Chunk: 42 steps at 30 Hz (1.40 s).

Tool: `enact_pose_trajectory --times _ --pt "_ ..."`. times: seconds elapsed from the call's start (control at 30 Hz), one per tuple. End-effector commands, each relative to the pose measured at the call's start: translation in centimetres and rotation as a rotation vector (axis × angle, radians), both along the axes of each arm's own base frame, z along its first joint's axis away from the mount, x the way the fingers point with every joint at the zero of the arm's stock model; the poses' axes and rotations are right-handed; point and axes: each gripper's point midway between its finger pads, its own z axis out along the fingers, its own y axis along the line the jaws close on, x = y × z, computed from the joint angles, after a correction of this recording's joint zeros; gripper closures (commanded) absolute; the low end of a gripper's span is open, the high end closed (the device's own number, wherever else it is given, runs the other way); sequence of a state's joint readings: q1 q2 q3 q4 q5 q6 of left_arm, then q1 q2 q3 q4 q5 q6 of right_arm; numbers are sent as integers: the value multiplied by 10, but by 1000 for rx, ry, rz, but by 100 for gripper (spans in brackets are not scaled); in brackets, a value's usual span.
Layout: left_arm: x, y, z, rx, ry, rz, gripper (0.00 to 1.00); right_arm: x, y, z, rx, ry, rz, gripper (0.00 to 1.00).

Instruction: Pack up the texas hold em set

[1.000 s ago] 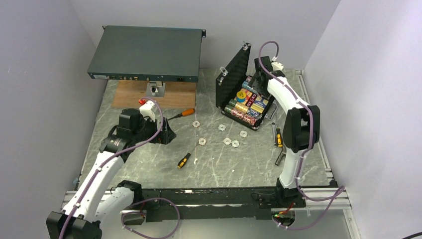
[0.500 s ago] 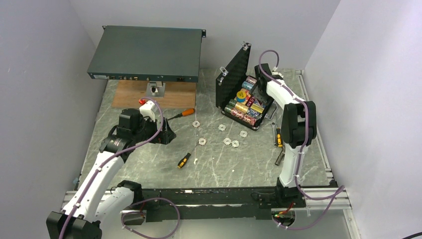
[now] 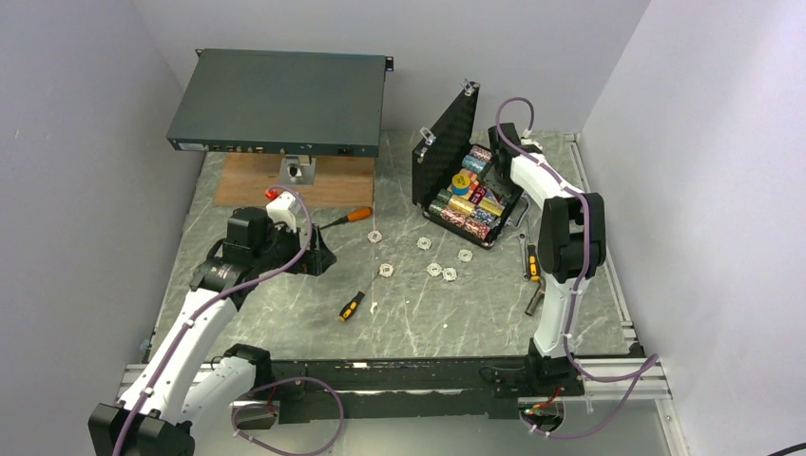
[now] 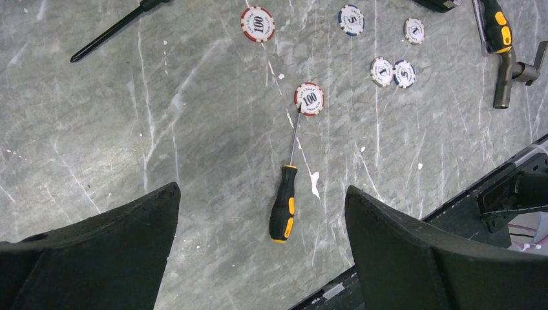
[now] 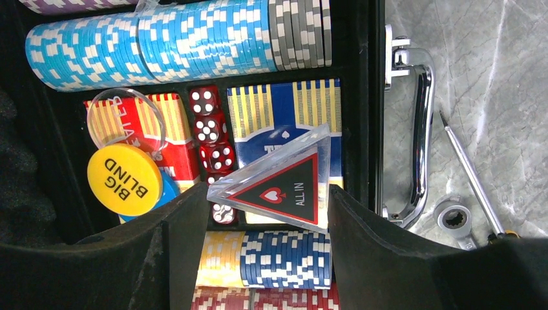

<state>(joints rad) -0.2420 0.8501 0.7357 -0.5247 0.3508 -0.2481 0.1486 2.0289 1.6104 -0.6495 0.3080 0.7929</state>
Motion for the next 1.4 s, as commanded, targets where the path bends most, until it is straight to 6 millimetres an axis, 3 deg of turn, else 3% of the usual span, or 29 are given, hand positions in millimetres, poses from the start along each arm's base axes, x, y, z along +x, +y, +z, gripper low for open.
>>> enact_pose_trajectory --times 0.0,0.17,0.33,0.47,0.57,0.63,0.73,0.87,1.0,1.1,1.23,1.37 --pt "3 -3 16 -8 -50 -22 1 7 -5 20 -12 -61 -7 69" --pt "3 -4 16 -10 -50 -24 1 5 -9 22 -29 -66 -11 52" --pt "2 -4 16 -10 -49 -26 1 5 -8 28 -34 -70 13 22" --pt "2 -4 15 -11 -47 -28 1 0 -15 45 -84 -87 22 12" --pt "2 -5 15 -12 -45 -29 1 -15 -10 61 -130 -121 73 10" --pt "2 -5 15 -14 -45 -32 1 -28 11 73 -141 -170 161 9" --pt "3 -6 15 -16 -43 -33 1 -61 64 72 -130 -202 376 10" --pt "3 -7 14 -18 -35 -39 1 -124 133 41 -115 -159 655 12" --pt "3 -8 12 -22 -24 -45 1 -171 171 16 -100 -129 857 11" --pt "4 -9 9 -22 -12 -48 1 -182 171 2 -92 -99 880 11" --pt "3 -9 8 -20 -7 -50 1 -175 173 3 -116 -85 895 12" --pt "4 -7 9 -12 -16 -44 1 -171 208 6 -51 -128 984 17"
